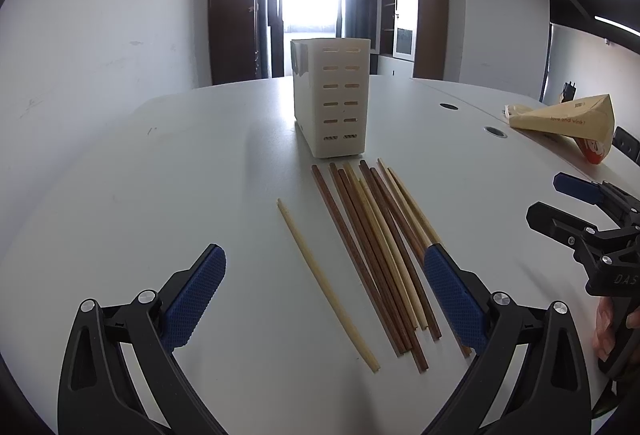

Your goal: Organize utensils

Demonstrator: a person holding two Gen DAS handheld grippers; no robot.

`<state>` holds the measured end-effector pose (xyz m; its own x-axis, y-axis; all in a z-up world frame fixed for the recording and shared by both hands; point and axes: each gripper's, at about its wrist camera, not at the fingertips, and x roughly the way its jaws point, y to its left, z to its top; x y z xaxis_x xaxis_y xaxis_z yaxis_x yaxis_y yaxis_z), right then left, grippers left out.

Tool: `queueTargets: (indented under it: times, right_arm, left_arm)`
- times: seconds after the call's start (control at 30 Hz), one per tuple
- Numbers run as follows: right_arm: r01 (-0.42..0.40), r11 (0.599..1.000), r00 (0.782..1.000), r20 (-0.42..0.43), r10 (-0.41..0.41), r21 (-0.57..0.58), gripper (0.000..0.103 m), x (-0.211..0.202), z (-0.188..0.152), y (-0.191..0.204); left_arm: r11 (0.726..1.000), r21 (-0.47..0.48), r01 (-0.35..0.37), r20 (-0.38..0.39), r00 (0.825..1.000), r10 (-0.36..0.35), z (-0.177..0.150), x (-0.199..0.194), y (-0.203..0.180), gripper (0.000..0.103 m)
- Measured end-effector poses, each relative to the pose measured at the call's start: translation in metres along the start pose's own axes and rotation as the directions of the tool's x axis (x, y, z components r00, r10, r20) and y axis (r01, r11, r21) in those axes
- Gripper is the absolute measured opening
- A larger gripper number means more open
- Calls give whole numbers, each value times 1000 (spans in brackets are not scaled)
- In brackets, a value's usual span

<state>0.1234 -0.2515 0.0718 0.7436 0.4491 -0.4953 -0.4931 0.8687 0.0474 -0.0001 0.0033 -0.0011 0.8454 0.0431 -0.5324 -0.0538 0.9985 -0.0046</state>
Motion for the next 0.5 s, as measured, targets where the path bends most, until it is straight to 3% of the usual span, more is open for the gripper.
queueTargets:
  times: [0.5]
  right_arm:
    - [1, 1000, 1000, -4, -1, -10, 99, 0, -1, 1]
  left_arm:
    - [1000, -3, -3, -3, 1000, 3, 0, 0, 1, 97]
